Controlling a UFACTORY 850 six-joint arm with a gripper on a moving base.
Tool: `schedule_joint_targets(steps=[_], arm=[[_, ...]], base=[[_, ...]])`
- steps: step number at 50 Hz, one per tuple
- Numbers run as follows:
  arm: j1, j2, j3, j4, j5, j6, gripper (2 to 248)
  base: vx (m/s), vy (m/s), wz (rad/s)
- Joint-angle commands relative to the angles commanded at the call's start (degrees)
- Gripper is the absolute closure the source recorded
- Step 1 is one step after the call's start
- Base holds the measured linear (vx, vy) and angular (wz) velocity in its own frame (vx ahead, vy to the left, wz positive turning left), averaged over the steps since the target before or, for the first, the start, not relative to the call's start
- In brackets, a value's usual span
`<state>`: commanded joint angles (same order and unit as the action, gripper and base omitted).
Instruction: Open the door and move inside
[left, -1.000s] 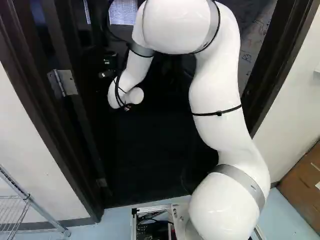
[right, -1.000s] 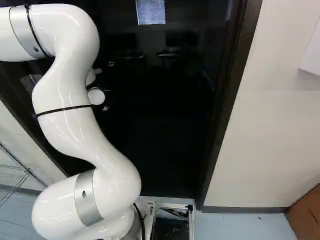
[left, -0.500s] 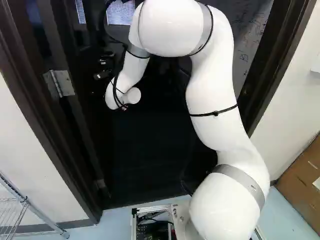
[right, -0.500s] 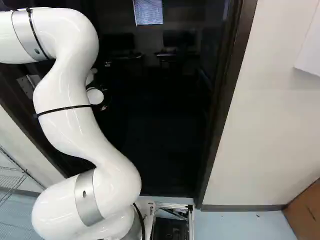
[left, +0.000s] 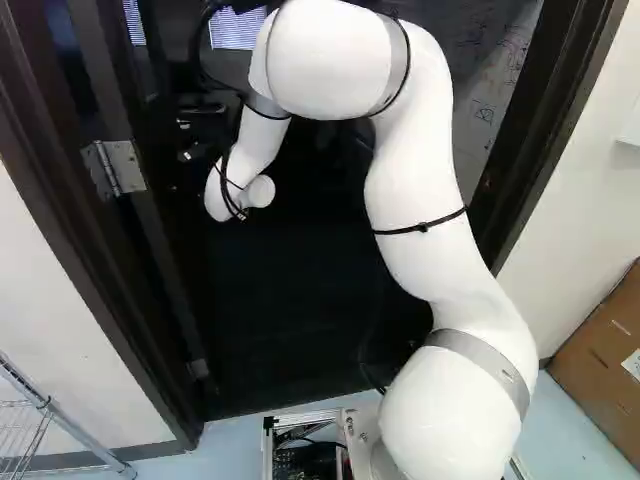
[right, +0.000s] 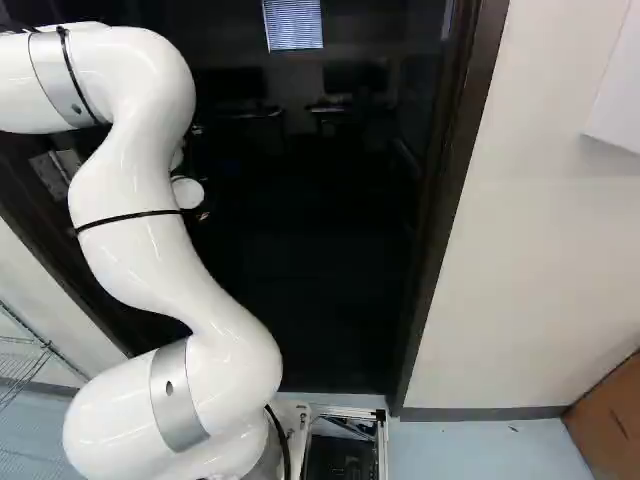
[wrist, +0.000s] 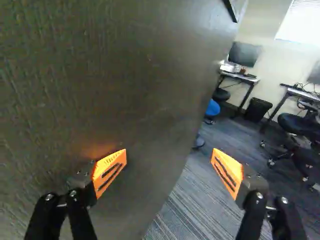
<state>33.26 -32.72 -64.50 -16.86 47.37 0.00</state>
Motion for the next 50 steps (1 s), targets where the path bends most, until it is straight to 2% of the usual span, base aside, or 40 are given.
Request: schedule_joint_targets(steps=[14,50], arm=[[-0.58,0.79,1.05,-0.01,0.00,0.00,3],[-5.05,6.25,8.14,-0.01,0.00,0.00,3]], base=[[0.000,0.001,0.002],[0.000,0.000,0.000]])
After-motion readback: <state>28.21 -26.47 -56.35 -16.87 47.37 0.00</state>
